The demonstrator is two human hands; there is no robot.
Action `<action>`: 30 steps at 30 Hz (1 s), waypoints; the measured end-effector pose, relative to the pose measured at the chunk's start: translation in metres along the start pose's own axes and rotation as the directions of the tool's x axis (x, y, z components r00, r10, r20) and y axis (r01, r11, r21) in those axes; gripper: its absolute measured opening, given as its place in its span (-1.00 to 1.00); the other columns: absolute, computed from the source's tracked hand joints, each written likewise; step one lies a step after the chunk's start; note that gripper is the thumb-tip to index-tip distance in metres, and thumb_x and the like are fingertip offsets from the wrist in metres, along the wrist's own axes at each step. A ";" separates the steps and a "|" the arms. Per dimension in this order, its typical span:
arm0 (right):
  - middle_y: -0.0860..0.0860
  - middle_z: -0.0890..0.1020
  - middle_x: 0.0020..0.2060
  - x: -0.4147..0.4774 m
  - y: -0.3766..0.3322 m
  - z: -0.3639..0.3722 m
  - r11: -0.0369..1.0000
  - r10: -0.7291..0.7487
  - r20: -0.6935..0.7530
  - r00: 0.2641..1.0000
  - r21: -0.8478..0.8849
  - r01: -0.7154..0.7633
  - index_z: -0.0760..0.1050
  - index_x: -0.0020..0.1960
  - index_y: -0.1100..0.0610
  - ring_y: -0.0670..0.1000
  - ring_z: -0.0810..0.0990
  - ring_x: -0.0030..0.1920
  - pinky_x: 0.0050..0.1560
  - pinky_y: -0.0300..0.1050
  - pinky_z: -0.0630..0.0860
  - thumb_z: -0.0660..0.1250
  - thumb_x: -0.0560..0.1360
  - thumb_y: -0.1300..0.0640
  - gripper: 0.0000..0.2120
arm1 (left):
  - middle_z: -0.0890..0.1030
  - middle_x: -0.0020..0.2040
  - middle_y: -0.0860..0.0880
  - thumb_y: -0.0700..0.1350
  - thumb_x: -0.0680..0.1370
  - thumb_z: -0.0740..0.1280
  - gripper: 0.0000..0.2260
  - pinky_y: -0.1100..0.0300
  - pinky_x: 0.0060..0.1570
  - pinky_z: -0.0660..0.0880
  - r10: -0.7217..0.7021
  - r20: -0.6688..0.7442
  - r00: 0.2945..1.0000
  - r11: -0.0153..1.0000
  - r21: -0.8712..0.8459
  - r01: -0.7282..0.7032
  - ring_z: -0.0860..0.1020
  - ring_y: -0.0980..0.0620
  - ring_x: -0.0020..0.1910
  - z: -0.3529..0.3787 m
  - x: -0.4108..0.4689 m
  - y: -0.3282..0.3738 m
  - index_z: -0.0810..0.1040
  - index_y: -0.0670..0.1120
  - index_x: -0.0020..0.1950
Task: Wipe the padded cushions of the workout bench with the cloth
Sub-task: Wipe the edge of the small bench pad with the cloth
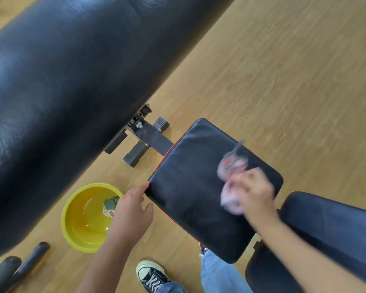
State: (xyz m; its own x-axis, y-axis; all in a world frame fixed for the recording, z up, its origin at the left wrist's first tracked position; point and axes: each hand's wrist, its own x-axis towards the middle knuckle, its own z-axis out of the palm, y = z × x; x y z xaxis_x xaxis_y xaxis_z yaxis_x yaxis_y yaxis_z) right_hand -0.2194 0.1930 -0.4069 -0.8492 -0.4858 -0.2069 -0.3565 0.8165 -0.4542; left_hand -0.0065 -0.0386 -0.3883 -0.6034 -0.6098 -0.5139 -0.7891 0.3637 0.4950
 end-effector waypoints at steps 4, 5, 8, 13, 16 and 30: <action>-0.14 0.58 -0.35 -0.064 -0.029 0.022 0.764 -0.610 0.377 0.697 0.048 0.643 0.50 -0.20 0.00 -0.13 0.54 -0.34 -0.33 -0.34 0.47 0.29 0.62 -0.12 -0.71 | 0.59 0.30 0.03 -0.17 0.52 0.40 -0.44 0.20 0.12 0.51 -0.013 0.017 1.000 1.000 -0.004 0.013 0.62 0.05 0.21 0.000 -0.005 0.000 0.41 0.04 0.51; -0.10 0.53 -0.35 -0.049 -0.023 0.015 0.775 -0.598 0.403 0.693 0.073 0.627 0.52 -0.22 0.00 -0.11 0.49 -0.34 -0.34 -0.30 0.45 0.28 0.64 0.03 -0.74 | 0.59 0.30 0.04 -0.16 0.52 0.40 -0.44 0.20 0.12 0.51 -0.014 0.021 1.000 1.000 0.004 0.014 0.62 0.05 0.21 -0.001 -0.006 0.001 0.40 0.05 0.52; 0.04 0.47 -0.28 0.019 0.012 -0.007 0.823 -0.545 0.072 0.835 -0.141 0.550 0.50 -0.19 0.14 0.03 0.46 -0.30 -0.27 -0.17 0.46 0.24 0.53 0.34 -0.82 | 0.60 0.30 0.03 -0.17 0.51 0.41 -0.43 0.18 0.11 0.52 -0.019 0.033 0.999 1.000 0.017 0.019 0.63 0.04 0.19 -0.002 -0.006 0.003 0.40 0.04 0.52; -0.18 0.49 0.00 -0.009 -0.003 0.014 0.979 -0.090 0.018 0.996 0.185 0.086 0.59 0.06 0.13 -0.14 0.54 -0.03 -0.01 -0.44 0.45 0.34 0.60 0.21 -0.92 | 0.61 0.28 0.00 -0.22 0.46 0.40 -0.42 0.12 0.11 0.54 -0.029 0.047 0.998 0.999 0.022 0.028 0.65 -0.01 0.13 -0.005 -0.004 0.007 0.45 -0.01 0.49; -0.15 0.65 0.06 -0.078 -0.019 0.034 0.894 -0.445 0.258 0.857 0.169 0.414 0.60 0.08 -0.04 -0.05 0.61 -0.02 -0.09 -0.41 0.45 0.15 0.60 0.11 -0.75 | 0.62 0.26 -0.02 -0.22 0.46 0.42 -0.42 0.09 0.11 0.55 -0.032 0.047 0.998 0.999 0.031 0.030 0.66 -0.02 0.12 -0.004 -0.003 0.008 0.46 -0.03 0.48; 0.04 0.48 -0.05 -0.066 -0.025 -0.012 0.959 -0.245 0.648 0.722 0.054 0.277 0.48 0.20 0.00 0.08 0.51 -0.16 -0.03 -0.10 0.54 0.11 0.68 0.16 -0.79 | 0.56 0.38 -0.07 -0.16 0.49 0.43 -0.37 -0.01 0.18 0.55 -0.054 0.059 0.997 0.997 0.053 0.051 0.63 -0.09 0.22 0.001 -0.007 0.009 0.37 0.03 0.54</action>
State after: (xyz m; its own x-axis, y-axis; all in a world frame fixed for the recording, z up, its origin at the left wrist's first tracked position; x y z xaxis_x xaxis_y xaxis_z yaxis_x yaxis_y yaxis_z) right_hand -0.1596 0.2085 -0.3718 -0.2731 -0.7525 -0.5992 -0.5565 0.6317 -0.5397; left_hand -0.0095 -0.0303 -0.3808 -0.5656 -0.5862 -0.5800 -0.8238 0.3687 0.4306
